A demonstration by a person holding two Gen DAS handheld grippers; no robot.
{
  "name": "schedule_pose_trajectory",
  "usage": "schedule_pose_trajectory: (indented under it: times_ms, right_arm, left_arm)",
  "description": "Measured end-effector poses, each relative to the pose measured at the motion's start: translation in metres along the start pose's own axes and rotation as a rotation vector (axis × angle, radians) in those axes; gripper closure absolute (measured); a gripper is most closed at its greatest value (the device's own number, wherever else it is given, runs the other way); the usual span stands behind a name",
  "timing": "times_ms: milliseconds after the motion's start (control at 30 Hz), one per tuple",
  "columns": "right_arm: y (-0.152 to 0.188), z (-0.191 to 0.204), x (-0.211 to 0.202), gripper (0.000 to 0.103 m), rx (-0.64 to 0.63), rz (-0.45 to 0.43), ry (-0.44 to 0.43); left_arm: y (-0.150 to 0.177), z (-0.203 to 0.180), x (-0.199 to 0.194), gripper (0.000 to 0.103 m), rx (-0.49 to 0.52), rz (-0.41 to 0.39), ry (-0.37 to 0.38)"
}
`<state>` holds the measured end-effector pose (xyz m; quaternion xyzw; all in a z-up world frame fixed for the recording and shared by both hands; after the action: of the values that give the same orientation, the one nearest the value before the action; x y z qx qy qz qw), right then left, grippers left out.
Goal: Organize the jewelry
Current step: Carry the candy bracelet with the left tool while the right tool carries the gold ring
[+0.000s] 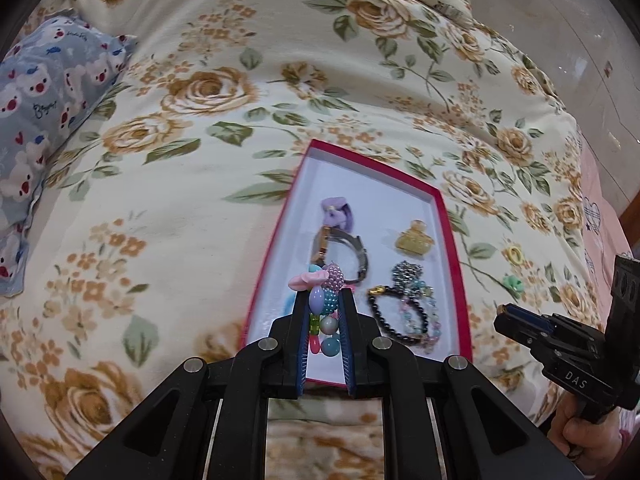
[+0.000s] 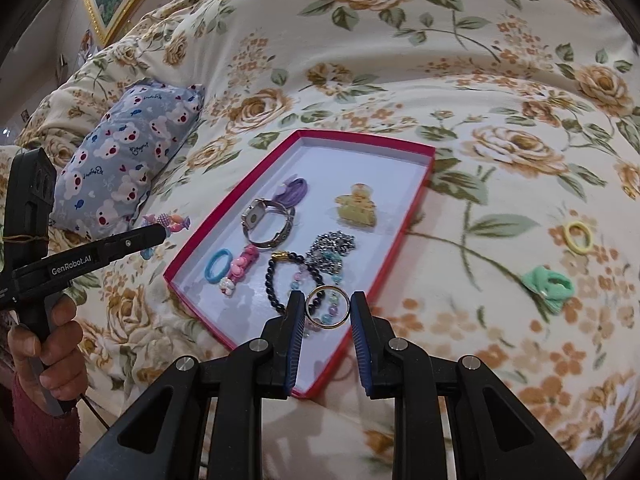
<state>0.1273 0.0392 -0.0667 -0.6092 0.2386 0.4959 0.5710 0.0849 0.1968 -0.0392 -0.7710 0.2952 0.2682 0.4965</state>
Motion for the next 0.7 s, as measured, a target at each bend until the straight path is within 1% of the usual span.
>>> schedule_pose_trajectory:
  times_ms: [167, 333, 567, 700]
  right_arm:
    - [-0.005, 0.01, 0.008, 0.08, -0.016, 0.003, -0.011]
    - [-0.008, 0.018, 0.019, 0.08, -0.026, 0.012, -0.022]
    - [-0.015, 0.026, 0.043, 0.08, -0.041, 0.034, -0.025]
    - [-0.012, 0.028, 0.061, 0.08, -0.051, 0.063, -0.022]
  left_arm:
    - [0.0, 0.006, 0.007, 0.091, -0.01, 0.012, -0.005]
    - [-0.008, 0.007, 0.022, 0.09, 0.003, 0.022, -0.01]
    - [-0.016, 0.01, 0.053, 0.09, 0.034, 0.049, -0.052]
    - [-0.014, 0.013, 0.07, 0.09, 0.051, 0.067, -0.088]
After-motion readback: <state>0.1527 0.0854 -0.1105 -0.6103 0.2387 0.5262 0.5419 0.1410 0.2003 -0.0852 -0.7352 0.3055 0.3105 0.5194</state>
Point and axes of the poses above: each gripper's, at about its wrist camera, not at the fingertips, and x roughly the way its jaws point, z to its left, y to its underside, the point moved 10 cm from there along x, roughly the way its jaws point, and after that the axes turned 8 degrees about y, right-handed, at the moved point
